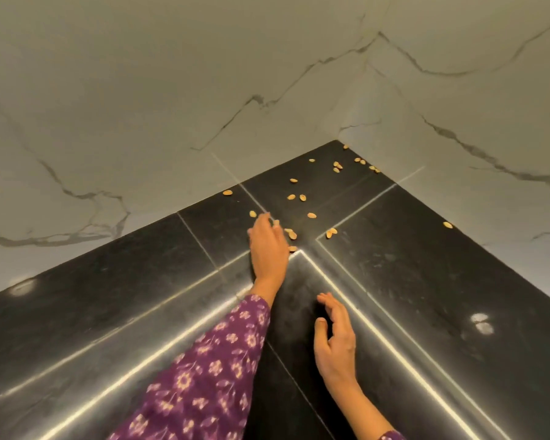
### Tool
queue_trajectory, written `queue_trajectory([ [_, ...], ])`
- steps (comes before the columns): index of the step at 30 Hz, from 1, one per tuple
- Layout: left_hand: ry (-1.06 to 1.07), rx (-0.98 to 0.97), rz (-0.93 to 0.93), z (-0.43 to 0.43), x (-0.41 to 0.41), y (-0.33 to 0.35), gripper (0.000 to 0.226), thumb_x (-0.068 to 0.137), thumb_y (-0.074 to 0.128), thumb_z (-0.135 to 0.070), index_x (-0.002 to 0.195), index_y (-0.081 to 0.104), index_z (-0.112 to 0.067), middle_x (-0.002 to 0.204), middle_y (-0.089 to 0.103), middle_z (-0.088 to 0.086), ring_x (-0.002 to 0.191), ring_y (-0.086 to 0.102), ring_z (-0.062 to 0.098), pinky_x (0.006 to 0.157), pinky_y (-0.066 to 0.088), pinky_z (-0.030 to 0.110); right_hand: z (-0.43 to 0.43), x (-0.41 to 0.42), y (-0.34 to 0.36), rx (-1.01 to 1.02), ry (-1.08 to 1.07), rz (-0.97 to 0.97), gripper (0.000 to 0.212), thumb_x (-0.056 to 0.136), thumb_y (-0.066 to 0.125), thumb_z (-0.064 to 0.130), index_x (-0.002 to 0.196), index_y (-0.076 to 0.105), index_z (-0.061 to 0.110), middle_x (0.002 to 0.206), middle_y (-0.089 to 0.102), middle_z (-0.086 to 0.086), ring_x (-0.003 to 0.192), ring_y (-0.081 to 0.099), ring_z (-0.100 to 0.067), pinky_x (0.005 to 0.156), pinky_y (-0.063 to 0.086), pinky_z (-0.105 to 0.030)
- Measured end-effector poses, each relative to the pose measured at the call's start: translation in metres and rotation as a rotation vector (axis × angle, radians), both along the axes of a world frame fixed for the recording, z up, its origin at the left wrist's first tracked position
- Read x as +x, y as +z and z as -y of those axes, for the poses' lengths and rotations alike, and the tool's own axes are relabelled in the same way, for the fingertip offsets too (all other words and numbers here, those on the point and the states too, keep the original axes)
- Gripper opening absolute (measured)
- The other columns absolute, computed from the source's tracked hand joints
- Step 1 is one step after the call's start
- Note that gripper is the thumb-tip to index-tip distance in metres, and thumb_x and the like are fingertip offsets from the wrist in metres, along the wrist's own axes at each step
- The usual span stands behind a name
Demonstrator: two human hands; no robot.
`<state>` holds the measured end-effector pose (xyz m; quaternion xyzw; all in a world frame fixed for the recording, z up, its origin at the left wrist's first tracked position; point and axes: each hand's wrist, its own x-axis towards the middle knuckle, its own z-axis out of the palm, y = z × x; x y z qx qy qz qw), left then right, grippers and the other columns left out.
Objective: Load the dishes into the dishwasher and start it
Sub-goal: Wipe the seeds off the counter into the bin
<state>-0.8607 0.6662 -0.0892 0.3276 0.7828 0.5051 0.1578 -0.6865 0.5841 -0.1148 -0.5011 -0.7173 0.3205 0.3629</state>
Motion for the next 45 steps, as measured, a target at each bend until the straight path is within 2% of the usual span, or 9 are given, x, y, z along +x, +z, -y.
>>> queue_trajectory([
  [7,0.138,-0.175,-0.265,0.020,0.027,-0.024,0.035,0.097,0.040,-0.008,0.130,0.047,0.000,0.132,0.052,0.015,0.133,0.040,0.030,0.120,0.011,0.040,-0.031,-0.001,0.005,-0.366,-0.279,-0.414,0.038,0.097,0.043,0.004,0.119,0.054,0.032,0.128,0.055,0.011,0.119,0.051,0.004,0.090,0.042,-0.008],
  [10,0.111,-0.266,-0.307,0.011,0.025,-0.025,0.039,0.098,0.039,-0.015,0.135,0.043,-0.002,0.139,0.047,0.013,0.139,0.032,0.027,0.120,0.010,0.039,-0.085,-0.016,0.015,-0.317,-0.281,-0.285,0.040,0.099,0.039,0.017,0.138,0.041,0.024,0.140,0.045,0.006,0.129,0.041,-0.008,0.104,0.034,-0.020],
  [15,0.088,-0.316,-0.354,0.007,0.027,-0.030,0.046,0.100,0.035,-0.024,0.142,0.037,-0.006,0.148,0.039,0.009,0.143,0.025,0.022,0.121,0.009,0.037,-0.170,-0.059,0.023,-0.295,-0.152,-0.126,0.047,0.099,0.033,0.008,0.146,0.025,0.002,0.155,0.021,-0.011,0.144,0.017,-0.022,0.117,0.018,-0.037],
  [20,0.081,-0.373,-0.386,0.007,0.026,-0.031,0.049,0.100,0.034,-0.026,0.146,0.034,-0.010,0.152,0.033,0.005,0.145,0.021,0.019,0.121,0.008,0.036,-0.196,-0.059,0.017,-0.312,0.201,-0.011,0.043,0.097,0.035,0.008,0.139,0.040,0.010,0.146,0.038,-0.003,0.139,0.027,-0.017,0.113,0.025,-0.027],
  [22,0.074,-0.380,-0.386,0.006,0.026,-0.030,0.048,0.100,0.035,-0.025,0.146,0.035,-0.011,0.153,0.033,0.004,0.145,0.020,0.019,0.120,0.008,0.037,-0.217,-0.024,0.023,-0.320,0.105,-0.122,0.040,0.094,0.039,0.009,0.131,0.051,0.019,0.124,0.055,0.011,0.119,0.048,-0.008,0.091,0.036,-0.008],
  [24,0.075,-0.399,-0.391,0.005,0.027,-0.029,0.047,0.100,0.037,-0.025,0.145,0.036,-0.012,0.153,0.033,0.004,0.145,0.020,0.019,0.121,0.008,0.038,-0.245,0.022,0.028,-0.225,-0.103,-0.111,0.037,0.093,0.041,0.009,0.123,0.058,0.020,0.105,0.060,0.015,0.103,0.054,-0.008,0.078,0.037,-0.003],
  [29,0.087,-0.437,-0.404,0.004,0.026,-0.029,0.048,0.099,0.039,-0.023,0.145,0.036,-0.012,0.153,0.033,0.004,0.145,0.020,0.019,0.120,0.009,0.038,-0.304,0.102,0.022,-0.083,-0.401,0.079,0.037,0.097,0.036,0.006,0.130,0.049,0.001,0.132,0.050,-0.016,0.125,0.045,-0.028,0.106,0.035,-0.037],
  [41,0.083,-0.453,-0.403,0.002,0.028,-0.031,0.049,0.099,0.039,-0.025,0.146,0.035,-0.013,0.153,0.033,0.003,0.145,0.021,0.017,0.119,0.011,0.038,-0.358,0.125,0.016,-0.068,-0.705,0.222,0.035,0.091,0.041,0.002,0.124,0.052,-0.001,0.125,0.050,-0.021,0.120,0.041,-0.034,0.102,0.037,-0.042],
  [45,0.083,-0.470,-0.407,0.000,0.026,-0.030,0.049,0.099,0.039,-0.026,0.147,0.034,-0.013,0.153,0.032,0.002,0.145,0.020,0.017,0.120,0.010,0.037,-0.359,0.112,0.015,-0.040,-0.531,0.227,0.032,0.091,0.040,-0.001,0.119,0.056,-0.002,0.122,0.052,-0.022,0.117,0.045,-0.034,0.101,0.036,-0.040],
])
